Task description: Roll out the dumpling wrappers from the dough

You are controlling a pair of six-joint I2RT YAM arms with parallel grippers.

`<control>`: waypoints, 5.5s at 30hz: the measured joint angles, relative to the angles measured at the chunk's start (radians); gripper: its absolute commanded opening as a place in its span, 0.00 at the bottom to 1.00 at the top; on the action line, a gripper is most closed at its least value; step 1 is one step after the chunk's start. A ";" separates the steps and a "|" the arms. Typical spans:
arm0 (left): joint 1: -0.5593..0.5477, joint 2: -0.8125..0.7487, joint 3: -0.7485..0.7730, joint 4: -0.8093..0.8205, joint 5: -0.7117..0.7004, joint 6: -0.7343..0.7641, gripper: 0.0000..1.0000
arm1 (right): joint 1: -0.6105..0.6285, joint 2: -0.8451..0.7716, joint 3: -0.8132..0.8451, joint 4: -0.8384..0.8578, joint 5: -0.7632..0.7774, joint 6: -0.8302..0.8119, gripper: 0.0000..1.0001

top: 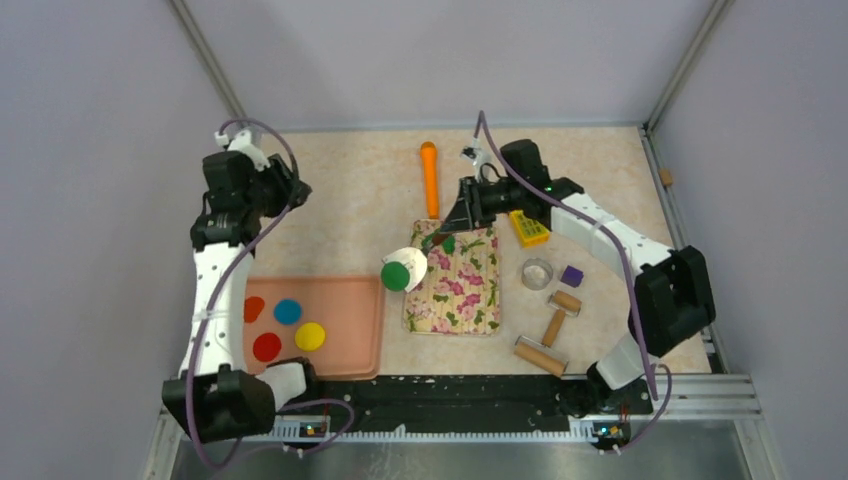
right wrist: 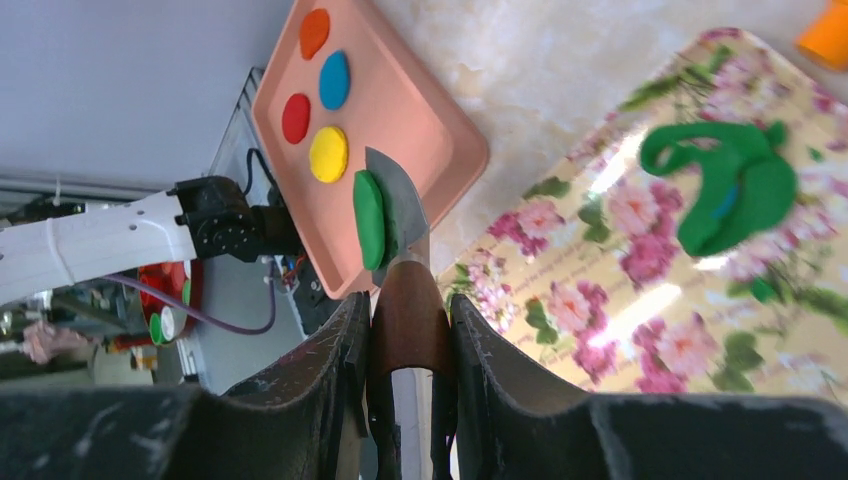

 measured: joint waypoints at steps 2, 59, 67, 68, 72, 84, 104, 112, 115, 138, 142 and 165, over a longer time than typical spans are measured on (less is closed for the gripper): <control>0.052 -0.076 -0.047 -0.010 -0.009 -0.010 0.49 | 0.050 0.037 0.041 -0.004 0.006 -0.011 0.00; 0.200 -0.587 -0.341 -0.094 0.083 -0.186 0.53 | 0.626 0.498 0.644 -0.304 0.376 -0.431 0.00; 0.201 -0.591 -0.343 -0.094 0.102 -0.206 0.53 | 0.637 0.498 0.654 -0.295 0.444 -0.473 0.00; 0.200 -0.592 -0.343 -0.094 0.104 -0.207 0.53 | 0.637 0.497 0.654 -0.293 0.448 -0.479 0.00; 0.200 -0.593 -0.349 -0.096 0.107 -0.207 0.53 | 0.639 0.490 0.654 -0.279 0.489 -0.514 0.00; 0.200 -0.584 -0.355 -0.100 0.112 -0.187 0.53 | 0.643 0.484 0.714 -0.264 0.662 -0.626 0.00; 0.181 -0.317 -0.308 -0.025 0.159 -0.116 0.51 | 0.080 -0.061 0.301 -0.189 0.703 -0.571 0.00; 0.057 -0.140 -0.308 0.024 0.177 -0.055 0.52 | -0.616 -0.229 -0.050 -0.190 0.508 -0.325 0.00; 0.015 -0.106 -0.308 0.034 0.195 -0.034 0.52 | -0.798 -0.264 -0.153 -0.199 0.458 -0.261 0.00; -0.078 -0.014 -0.294 0.107 0.260 0.035 0.53 | -0.920 -0.311 -0.543 0.184 0.229 -0.060 0.23; -0.078 -0.014 -0.294 0.107 0.260 0.043 0.54 | -0.927 -0.294 -0.540 0.188 0.208 -0.108 0.32; -0.078 -0.014 -0.315 0.203 0.290 0.009 0.55 | -0.943 -0.256 -0.476 -0.056 0.319 -0.312 0.71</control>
